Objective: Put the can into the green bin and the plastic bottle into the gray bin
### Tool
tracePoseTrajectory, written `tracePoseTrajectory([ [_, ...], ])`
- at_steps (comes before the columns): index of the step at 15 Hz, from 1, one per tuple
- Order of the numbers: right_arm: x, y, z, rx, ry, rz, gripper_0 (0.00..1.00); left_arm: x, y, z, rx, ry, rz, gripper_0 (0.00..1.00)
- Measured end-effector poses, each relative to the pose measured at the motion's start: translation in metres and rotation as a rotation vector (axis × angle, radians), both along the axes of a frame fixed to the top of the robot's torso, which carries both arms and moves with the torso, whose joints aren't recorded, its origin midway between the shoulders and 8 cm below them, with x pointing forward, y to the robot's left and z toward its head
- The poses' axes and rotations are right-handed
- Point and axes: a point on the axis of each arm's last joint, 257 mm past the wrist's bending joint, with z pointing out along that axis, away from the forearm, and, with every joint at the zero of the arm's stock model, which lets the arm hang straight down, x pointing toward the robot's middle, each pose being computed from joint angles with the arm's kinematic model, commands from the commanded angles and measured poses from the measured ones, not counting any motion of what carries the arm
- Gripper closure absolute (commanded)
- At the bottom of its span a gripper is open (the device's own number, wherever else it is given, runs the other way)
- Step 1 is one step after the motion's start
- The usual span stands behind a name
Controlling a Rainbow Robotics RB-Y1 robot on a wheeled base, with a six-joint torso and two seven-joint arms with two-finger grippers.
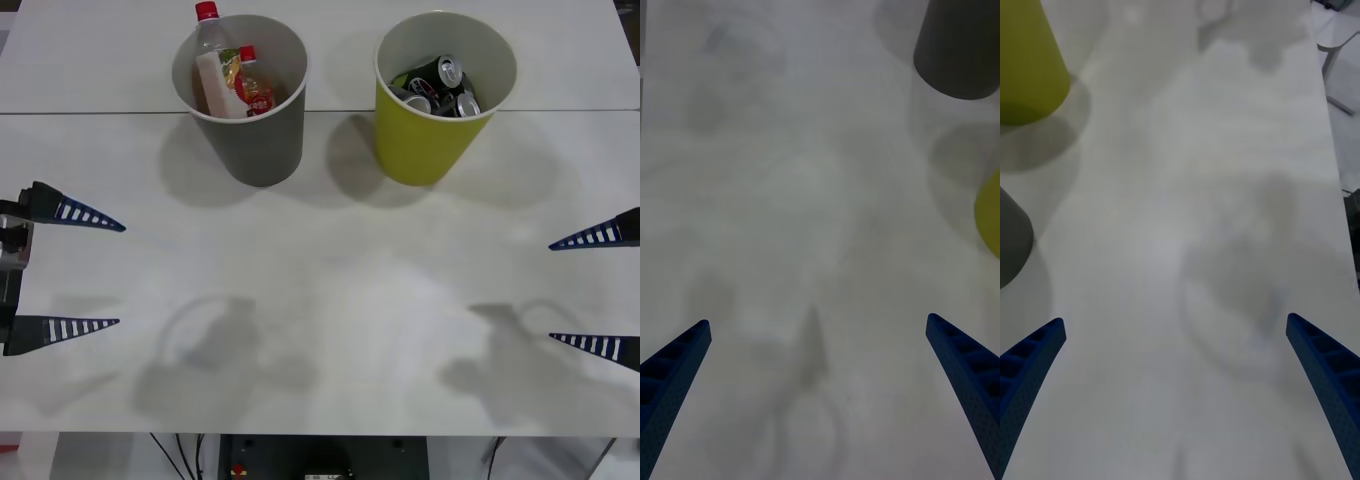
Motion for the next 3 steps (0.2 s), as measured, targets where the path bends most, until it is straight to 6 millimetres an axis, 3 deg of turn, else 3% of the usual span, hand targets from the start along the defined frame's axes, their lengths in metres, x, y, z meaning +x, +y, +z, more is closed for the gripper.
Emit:
tracePoseTrajectory([
  [3, 0.0, 0.0, 0.0, 0.0, 0.0, 0.0, 0.0, -0.0024, 0.0, -0.0026, 0.003, 0.004, -0.001, 0.0],
])
